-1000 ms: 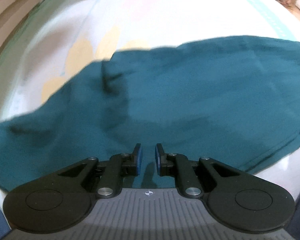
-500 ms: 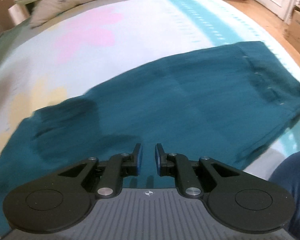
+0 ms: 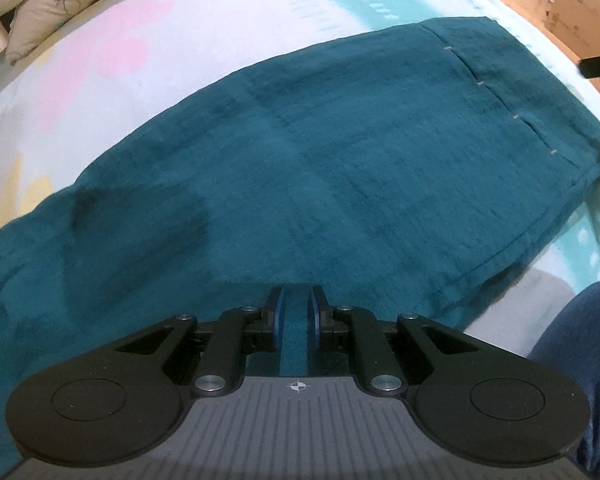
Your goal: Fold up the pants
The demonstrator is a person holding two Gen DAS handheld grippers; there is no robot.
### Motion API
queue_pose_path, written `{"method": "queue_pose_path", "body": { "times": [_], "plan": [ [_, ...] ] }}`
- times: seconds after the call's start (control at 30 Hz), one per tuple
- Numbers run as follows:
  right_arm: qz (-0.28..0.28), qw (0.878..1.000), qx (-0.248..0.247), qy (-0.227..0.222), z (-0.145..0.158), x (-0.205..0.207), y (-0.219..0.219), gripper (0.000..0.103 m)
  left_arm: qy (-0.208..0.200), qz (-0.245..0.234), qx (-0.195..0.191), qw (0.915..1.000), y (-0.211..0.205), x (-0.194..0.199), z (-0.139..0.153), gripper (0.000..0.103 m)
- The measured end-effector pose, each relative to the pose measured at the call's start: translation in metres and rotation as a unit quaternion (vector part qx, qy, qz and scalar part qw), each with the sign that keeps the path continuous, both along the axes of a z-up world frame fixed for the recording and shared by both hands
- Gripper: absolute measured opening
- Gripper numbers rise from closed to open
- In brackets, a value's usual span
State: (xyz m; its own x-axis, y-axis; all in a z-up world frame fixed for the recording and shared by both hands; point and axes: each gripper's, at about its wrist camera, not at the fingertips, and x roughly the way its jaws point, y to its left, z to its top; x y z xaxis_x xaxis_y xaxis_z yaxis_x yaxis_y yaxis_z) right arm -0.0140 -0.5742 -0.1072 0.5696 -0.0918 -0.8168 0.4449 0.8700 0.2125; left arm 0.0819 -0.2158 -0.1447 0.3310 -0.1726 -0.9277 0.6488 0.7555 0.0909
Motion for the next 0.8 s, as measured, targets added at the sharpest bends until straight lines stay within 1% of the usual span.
{"method": "queue_pose_path", "body": {
  "times": [0.07,0.13,0.2,0.27,0.37,0.47,0.5,0.53,0.57,0.6,0.63,0.67,0.73,0.77,0.8],
  "plan": [
    [0.014,1.000,0.000,-0.020,-0.001,0.012,0.002,0.060,0.009,0.008,-0.006,0.9999,0.003,0.002,0.000,0.014],
    [0.040,0.999,-0.015,-0.034,-0.001,0.029,0.008,0.054,0.013,0.013,-0.009,0.9998,0.002,0.007,-0.002,0.014],
    [0.057,0.997,-0.036,-0.040,-0.001,0.044,0.013,0.052,0.014,0.014,-0.009,0.9998,0.002,0.007,-0.003,0.014],
    [0.065,0.996,-0.047,-0.044,-0.005,0.061,0.015,0.052,0.013,0.012,-0.007,0.9998,0.003,0.008,-0.003,0.014],
    [0.071,0.996,-0.044,-0.039,-0.015,0.081,0.014,0.052,0.013,0.015,-0.011,0.9997,0.004,0.008,-0.004,0.014],
    [0.079,0.996,-0.045,-0.020,-0.027,0.095,0.016,0.052,0.017,0.019,-0.015,0.9996,0.007,0.010,-0.003,0.014],
    [0.081,0.996,-0.044,-0.016,-0.030,0.097,0.016,0.050,0.018,0.021,-0.016,0.9995,0.008,0.010,-0.001,0.014],
    [0.085,0.995,-0.040,-0.014,-0.032,0.098,0.017,0.042,0.019,0.021,-0.017,0.9995,0.009,0.011,0.000,0.014],
    [0.090,0.995,-0.035,-0.013,-0.033,0.098,0.018,0.036,0.019,0.022,-0.018,0.9994,0.009,0.011,0.000,0.014],
    [0.092,0.995,-0.034,-0.013,-0.033,0.097,0.020,0.022,0.020,0.023,-0.019,0.9994,0.010,0.011,0.000,0.014],
    [0.093,0.995,-0.040,-0.011,-0.031,0.097,0.022,0.011,0.021,0.023,-0.019,0.9993,0.010,0.012,0.000,0.014],
    [0.093,0.994,-0.052,-0.006,-0.029,0.096,0.025,0.010,0.021,0.024,-0.020,0.9993,0.011,0.012,0.001,0.014],
    [0.071,0.993,-0.093,0.008,-0.027,0.097,0.025,0.009,0.023,0.026,-0.024,0.9991,0.011,0.013,0.002,0.014],
    [0.054,0.994,-0.091,0.016,-0.029,0.098,0.019,0.009,0.026,0.028,-0.028,0.9989,0.012,0.014,0.002,0.014],
    [0.049,0.996,-0.072,0.015,-0.031,0.099,0.014,0.009,0.028,0.029,-0.030,0.9987,0.013,0.014,0.002,0.014]
  ]
}}
